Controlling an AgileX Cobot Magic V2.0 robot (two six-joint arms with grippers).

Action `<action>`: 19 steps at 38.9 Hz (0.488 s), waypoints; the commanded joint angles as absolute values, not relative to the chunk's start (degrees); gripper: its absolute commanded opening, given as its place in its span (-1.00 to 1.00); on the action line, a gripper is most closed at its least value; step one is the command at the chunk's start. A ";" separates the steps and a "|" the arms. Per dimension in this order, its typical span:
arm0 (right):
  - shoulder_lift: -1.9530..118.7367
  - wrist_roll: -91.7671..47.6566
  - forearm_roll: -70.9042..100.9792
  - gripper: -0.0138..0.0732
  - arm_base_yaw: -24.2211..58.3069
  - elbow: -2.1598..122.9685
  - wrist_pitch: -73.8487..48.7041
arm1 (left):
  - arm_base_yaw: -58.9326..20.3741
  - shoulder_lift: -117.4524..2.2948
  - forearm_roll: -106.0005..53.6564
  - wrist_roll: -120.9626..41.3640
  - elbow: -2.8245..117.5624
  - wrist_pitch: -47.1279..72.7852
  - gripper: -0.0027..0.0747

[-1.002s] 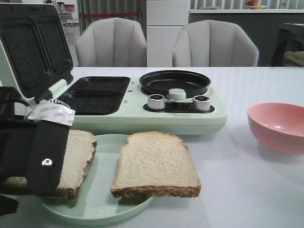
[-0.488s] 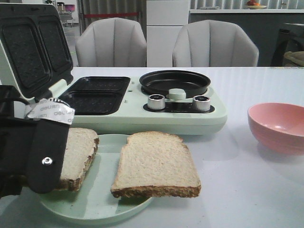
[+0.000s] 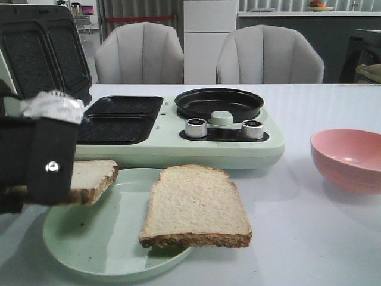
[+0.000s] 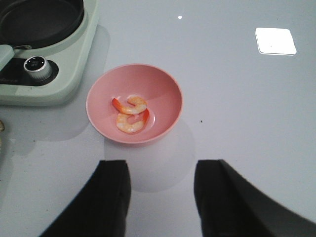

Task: Make breakfast with bread and shrimp
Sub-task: 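Lift the bread and lay it on the sandwich maker plate, release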

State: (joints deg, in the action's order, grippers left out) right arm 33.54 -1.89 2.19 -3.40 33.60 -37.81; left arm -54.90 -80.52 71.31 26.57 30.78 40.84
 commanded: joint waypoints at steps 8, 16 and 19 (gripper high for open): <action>34.15 -2.35 1.72 0.31 -3.73 35.54 -33.72 | -55.22 -70.43 80.80 27.24 37.21 46.89 -0.67; 34.15 -2.35 1.72 0.31 -3.73 35.54 -33.72 | -53.85 -70.50 90.02 27.24 40.78 47.27 -0.67; 34.15 -2.35 1.72 0.31 -3.73 35.54 -33.72 | -52.39 -71.53 93.18 27.24 41.93 46.89 -0.67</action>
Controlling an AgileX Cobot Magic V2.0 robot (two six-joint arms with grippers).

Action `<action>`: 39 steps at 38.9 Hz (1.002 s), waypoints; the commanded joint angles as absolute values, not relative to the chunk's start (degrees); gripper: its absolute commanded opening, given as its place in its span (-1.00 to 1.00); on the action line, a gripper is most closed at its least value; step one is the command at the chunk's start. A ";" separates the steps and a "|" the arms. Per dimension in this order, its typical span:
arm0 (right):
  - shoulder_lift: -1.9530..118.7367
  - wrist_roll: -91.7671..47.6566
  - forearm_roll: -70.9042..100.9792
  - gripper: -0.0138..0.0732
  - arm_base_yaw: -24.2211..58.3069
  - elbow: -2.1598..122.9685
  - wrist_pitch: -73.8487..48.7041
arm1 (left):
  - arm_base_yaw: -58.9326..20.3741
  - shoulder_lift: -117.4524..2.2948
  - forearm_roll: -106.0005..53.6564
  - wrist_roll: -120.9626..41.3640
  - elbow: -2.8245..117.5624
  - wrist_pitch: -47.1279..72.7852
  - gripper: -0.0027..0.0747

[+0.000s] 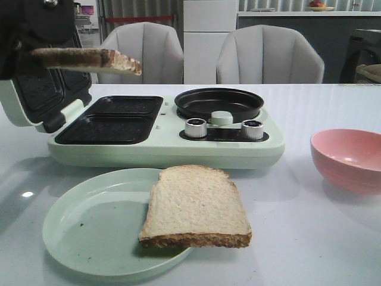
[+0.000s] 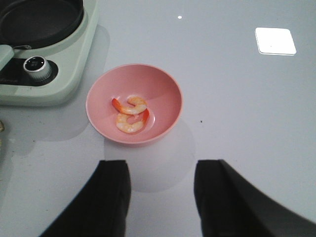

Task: Make breakfast with bread and shrimp
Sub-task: 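Lift the bread and lay it on the sandwich maker plate, release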

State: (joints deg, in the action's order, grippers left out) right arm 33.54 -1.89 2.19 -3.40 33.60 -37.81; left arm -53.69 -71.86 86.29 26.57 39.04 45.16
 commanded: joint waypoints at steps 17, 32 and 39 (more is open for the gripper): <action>34.15 -2.35 1.72 0.31 -3.73 35.54 -33.72 | -38.98 -84.54 93.70 27.24 51.62 33.59 -0.67; 34.15 -2.35 1.72 0.31 -3.73 35.54 -33.72 | -32.09 -97.61 93.70 27.24 62.64 29.57 -0.67; 34.15 -2.35 1.72 0.31 -3.73 35.54 -33.72 | -29.69 -103.10 93.79 27.24 68.53 26.87 -0.67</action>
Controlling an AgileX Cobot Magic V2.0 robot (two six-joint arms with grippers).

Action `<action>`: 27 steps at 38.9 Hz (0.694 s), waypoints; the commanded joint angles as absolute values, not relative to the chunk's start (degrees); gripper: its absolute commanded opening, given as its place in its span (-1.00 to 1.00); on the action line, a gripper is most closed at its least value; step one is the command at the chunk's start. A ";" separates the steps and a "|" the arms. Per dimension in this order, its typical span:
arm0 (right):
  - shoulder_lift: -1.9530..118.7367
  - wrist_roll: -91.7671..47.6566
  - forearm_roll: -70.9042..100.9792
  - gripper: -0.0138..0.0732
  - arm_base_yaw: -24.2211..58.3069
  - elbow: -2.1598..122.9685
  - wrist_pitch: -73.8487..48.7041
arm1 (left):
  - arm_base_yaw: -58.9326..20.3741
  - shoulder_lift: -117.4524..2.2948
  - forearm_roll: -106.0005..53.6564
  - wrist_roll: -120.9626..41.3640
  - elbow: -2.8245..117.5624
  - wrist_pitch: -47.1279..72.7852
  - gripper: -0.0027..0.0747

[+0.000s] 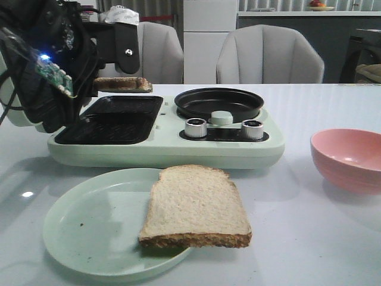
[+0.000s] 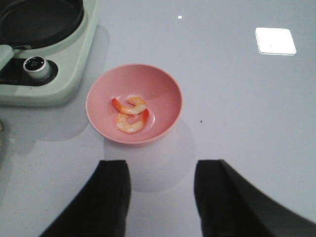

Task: Make breakfast with bread and shrimp
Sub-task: 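Lift the bread and lay it on the sandwich maker plate, release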

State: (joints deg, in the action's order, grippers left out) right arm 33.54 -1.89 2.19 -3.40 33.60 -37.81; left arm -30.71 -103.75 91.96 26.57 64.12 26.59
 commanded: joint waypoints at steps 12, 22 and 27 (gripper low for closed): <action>34.15 -2.35 1.72 0.31 -3.73 35.54 -33.72 | -25.90 -111.88 93.79 27.24 79.45 24.88 -0.67; 34.15 -2.35 1.72 0.31 -3.73 35.54 -33.72 | -24.10 -114.78 93.93 27.24 81.91 21.90 -0.66; 34.15 -2.35 1.72 0.31 -3.73 35.54 -33.72 | -23.96 -114.87 93.93 27.24 81.91 21.10 -0.47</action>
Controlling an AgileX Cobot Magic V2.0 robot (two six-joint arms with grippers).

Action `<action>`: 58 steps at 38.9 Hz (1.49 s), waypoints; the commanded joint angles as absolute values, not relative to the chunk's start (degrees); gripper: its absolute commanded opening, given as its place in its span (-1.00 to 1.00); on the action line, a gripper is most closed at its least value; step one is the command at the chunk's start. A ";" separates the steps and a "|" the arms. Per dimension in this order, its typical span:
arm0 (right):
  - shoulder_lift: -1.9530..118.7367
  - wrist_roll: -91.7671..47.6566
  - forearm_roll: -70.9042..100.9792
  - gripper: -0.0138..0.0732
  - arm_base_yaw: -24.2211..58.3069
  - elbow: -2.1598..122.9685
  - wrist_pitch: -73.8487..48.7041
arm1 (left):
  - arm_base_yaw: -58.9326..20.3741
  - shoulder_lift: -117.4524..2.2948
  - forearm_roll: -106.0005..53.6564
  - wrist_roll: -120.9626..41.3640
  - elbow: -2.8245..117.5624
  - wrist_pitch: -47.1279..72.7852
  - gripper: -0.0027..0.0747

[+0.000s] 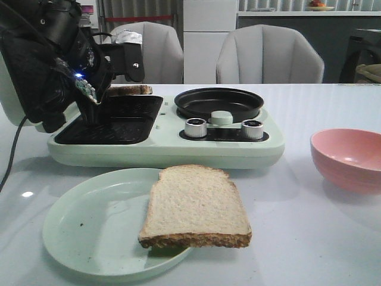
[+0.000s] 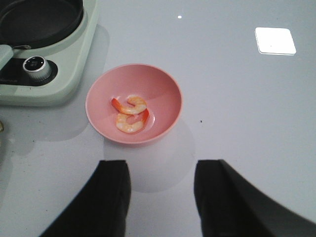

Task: Make breakfast with bread and shrimp

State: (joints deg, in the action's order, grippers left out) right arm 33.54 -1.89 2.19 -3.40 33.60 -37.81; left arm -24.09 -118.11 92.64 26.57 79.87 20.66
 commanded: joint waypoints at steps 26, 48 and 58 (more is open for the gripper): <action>34.15 -2.35 1.72 0.31 -3.73 35.54 -33.72 | -23.96 -110.26 84.83 27.45 81.81 20.05 0.23; 34.15 -2.35 1.72 0.31 -3.73 35.54 -33.72 | -35.23 -89.89 56.85 27.08 79.51 50.20 0.22; 34.15 -2.35 1.72 0.31 -3.73 35.54 -33.72 | -42.36 -78.71 41.48 22.04 79.25 61.02 0.22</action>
State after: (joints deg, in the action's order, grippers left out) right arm 33.54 -1.89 2.19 -3.40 33.60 -37.81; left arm -40.36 -84.72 44.94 24.11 77.96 58.26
